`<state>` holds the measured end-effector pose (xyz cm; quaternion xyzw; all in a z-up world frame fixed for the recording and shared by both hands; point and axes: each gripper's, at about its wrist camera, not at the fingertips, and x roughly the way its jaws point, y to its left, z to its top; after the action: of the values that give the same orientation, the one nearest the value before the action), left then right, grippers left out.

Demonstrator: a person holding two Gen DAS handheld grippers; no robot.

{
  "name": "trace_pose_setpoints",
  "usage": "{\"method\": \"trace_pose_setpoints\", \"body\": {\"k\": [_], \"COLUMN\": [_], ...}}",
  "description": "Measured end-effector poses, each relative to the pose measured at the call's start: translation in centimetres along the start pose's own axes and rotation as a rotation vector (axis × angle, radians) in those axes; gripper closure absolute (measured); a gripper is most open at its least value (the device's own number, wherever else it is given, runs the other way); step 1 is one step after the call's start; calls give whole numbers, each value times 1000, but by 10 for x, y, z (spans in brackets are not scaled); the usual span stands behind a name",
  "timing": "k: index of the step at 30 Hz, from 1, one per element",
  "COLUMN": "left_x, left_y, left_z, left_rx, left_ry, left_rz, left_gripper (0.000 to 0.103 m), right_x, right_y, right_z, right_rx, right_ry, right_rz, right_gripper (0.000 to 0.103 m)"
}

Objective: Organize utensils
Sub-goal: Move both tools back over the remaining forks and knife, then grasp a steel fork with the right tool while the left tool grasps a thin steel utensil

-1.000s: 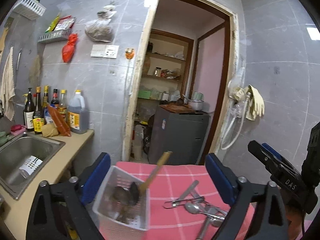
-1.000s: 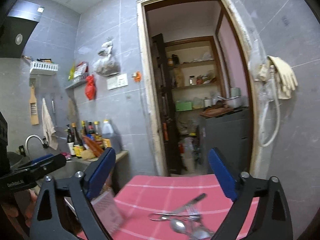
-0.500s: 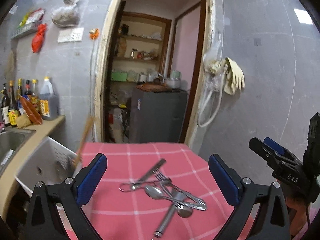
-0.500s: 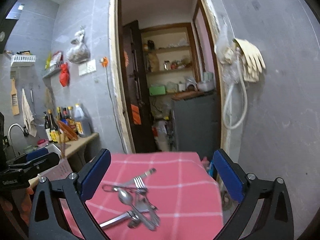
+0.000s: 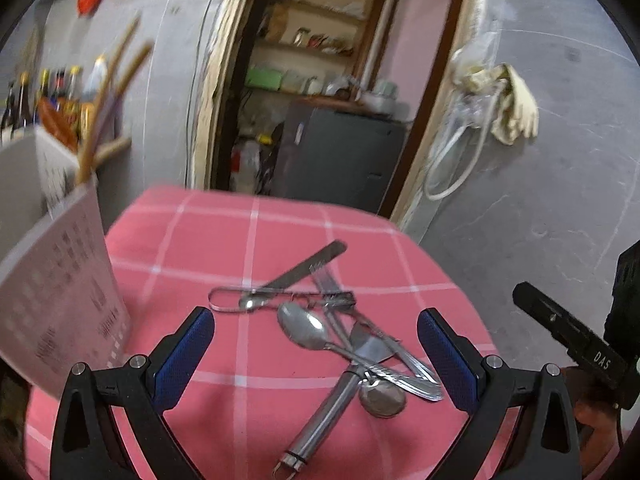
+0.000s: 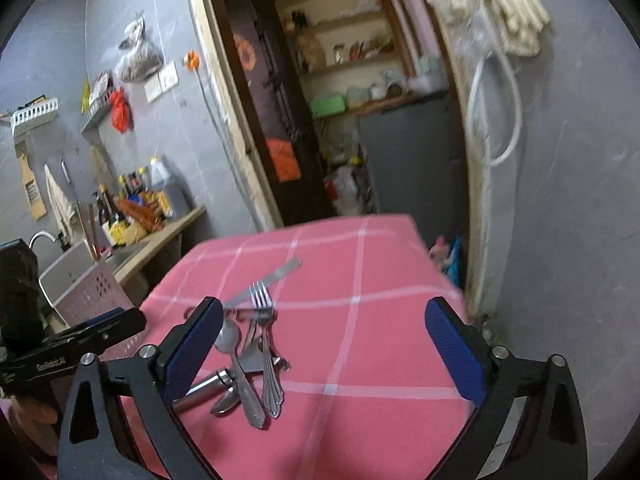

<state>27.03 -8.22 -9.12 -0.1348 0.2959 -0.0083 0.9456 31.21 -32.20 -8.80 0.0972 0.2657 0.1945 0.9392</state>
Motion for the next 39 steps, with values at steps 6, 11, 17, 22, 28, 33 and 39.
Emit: {"method": "trace_pose_setpoints", "body": {"k": [6,11,17,22,28,33,39], "left_x": [33,58,87,105,116,123,124], "left_y": [17,33,48,46,41,40,42], "left_z": [-5,-2,-3,-5,-3,-2,-2], "left_rx": [-87,-167,-254,-263,-249,-244,-259], "left_ry": [48,99,178,238,268,299,330], "left_rz": [-5,-45,-95,-127,-142,-136,-162], "left_gripper": [8,25,45,56,72,95,98], "right_x": [53,88,117,131,145,147,136], "right_y": [0,12,30,43,53,56,51], "right_z": [-13,-23,-30,-34,-35,-35,-39], "right_rx": [2,-9,-48,-78,-99,-69,-19], "right_ry": [132,228,332,396,454,474,482], "right_rz": [99,160,204,228,237,263,235], "right_gripper": [36,58,71,75,84,97,98]}}
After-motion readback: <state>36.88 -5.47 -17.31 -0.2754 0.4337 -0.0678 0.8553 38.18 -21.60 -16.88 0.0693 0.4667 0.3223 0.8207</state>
